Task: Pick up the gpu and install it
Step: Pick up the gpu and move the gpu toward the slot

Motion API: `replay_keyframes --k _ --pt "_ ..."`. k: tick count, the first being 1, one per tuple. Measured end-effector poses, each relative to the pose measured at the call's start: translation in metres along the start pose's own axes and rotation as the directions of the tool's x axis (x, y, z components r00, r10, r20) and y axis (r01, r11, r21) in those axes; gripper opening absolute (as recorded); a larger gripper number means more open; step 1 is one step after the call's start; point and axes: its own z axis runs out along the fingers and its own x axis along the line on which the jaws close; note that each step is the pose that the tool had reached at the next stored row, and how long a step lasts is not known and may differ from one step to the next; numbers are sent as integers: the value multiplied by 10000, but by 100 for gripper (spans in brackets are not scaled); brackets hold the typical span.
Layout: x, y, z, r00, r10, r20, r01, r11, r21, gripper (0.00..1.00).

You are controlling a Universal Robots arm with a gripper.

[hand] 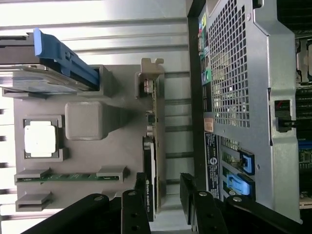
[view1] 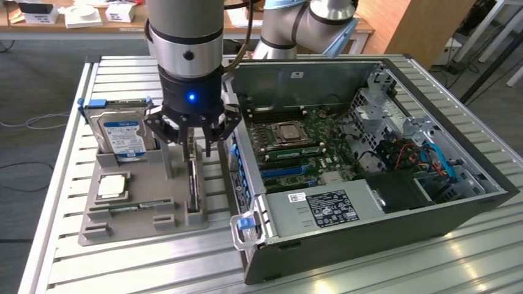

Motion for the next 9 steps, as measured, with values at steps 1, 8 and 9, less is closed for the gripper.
replay_keyframes --k 1,8,9 --pt "0 -2 18 10000 0 -5 0 10000 0 42" --pt "1 -10 129 10000 1 -38 -1 10000 3 42" --pt "1 -10 128 10000 1 -38 -1 10000 4 42"
